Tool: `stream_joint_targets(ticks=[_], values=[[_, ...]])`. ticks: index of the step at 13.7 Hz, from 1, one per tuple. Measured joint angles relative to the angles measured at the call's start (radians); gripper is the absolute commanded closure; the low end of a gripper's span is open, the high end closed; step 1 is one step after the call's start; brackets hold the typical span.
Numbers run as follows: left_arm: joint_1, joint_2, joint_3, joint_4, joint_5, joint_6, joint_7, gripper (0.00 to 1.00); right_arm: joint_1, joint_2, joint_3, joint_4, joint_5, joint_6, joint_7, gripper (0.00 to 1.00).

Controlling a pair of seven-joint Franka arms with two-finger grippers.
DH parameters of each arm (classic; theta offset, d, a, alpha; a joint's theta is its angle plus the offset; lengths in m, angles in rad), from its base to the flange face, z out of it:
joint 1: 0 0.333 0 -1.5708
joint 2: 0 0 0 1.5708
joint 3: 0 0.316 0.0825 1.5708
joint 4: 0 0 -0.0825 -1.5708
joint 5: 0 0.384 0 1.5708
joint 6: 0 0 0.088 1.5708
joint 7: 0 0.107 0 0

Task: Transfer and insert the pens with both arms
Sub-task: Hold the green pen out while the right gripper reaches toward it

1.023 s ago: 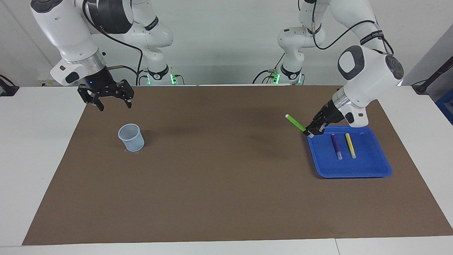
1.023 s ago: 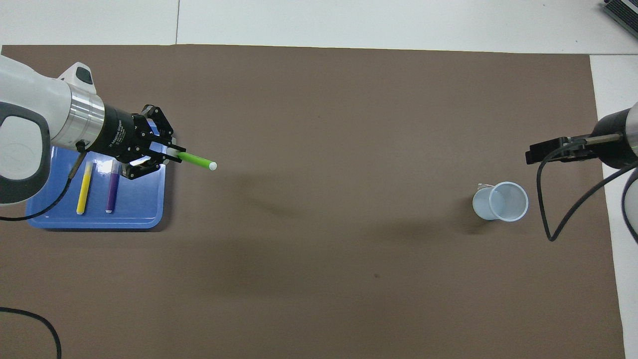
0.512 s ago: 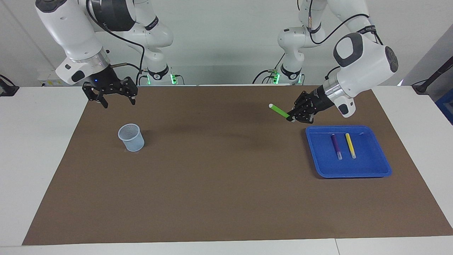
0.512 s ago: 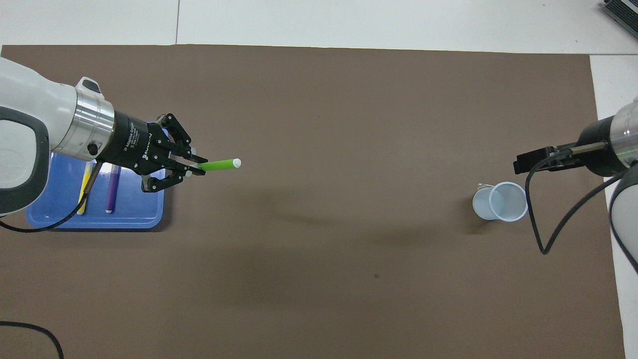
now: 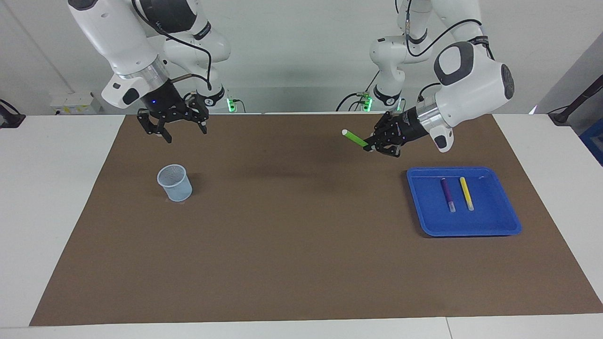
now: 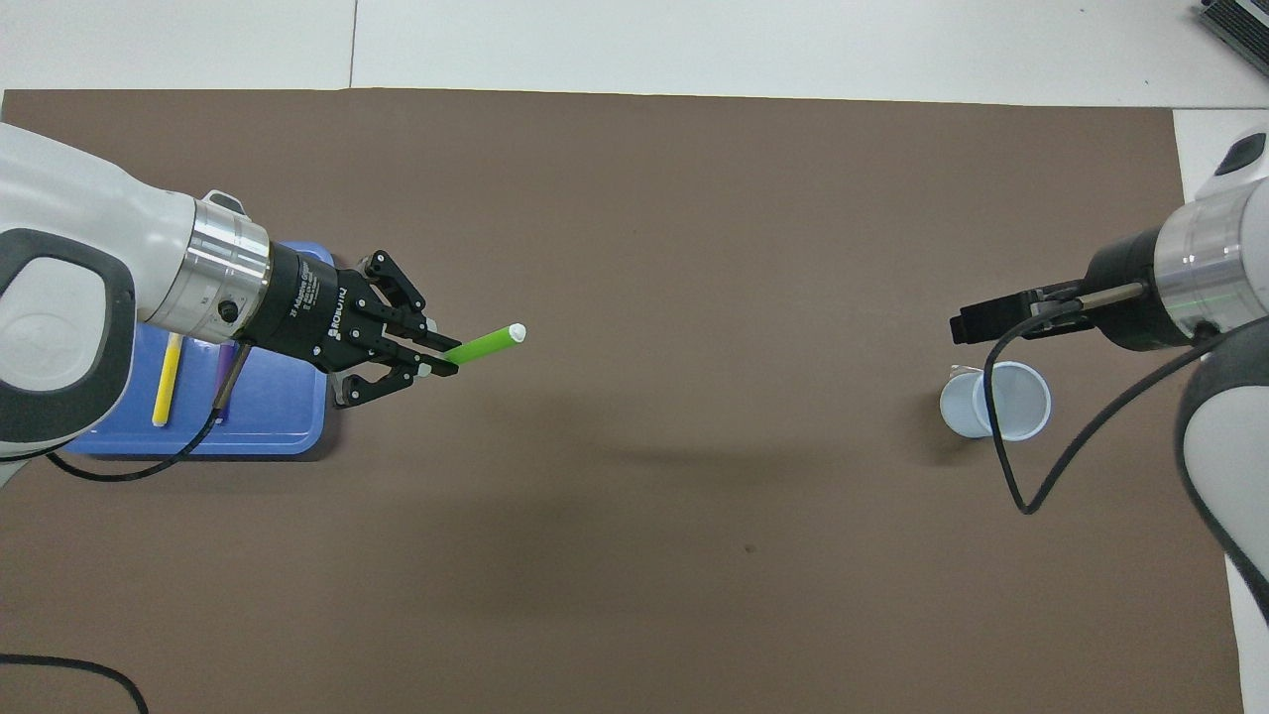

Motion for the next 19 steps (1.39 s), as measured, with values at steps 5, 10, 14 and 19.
stream_joint_targets(ticks=[5,10,14,19], values=[[-0.028,-0.031,-0.001,-0.048,-0.056,-0.02,-0.018,1.0,0.048,-0.003,0.003,-0.003,0.032,0.021,0.011,0.0],[-0.04,-0.052,-0.001,-0.084,-0.141,-0.034,-0.022,1.0,0.153,-0.003,0.006,-0.005,0.205,0.17,0.235,0.0],[-0.04,-0.064,-0.001,-0.109,-0.188,-0.038,-0.023,1.0,0.282,0.007,0.01,-0.012,0.254,0.341,0.486,0.0],[-0.04,-0.071,-0.001,-0.118,-0.221,-0.039,-0.024,1.0,0.414,0.032,0.011,-0.023,0.268,0.497,0.71,0.0]])
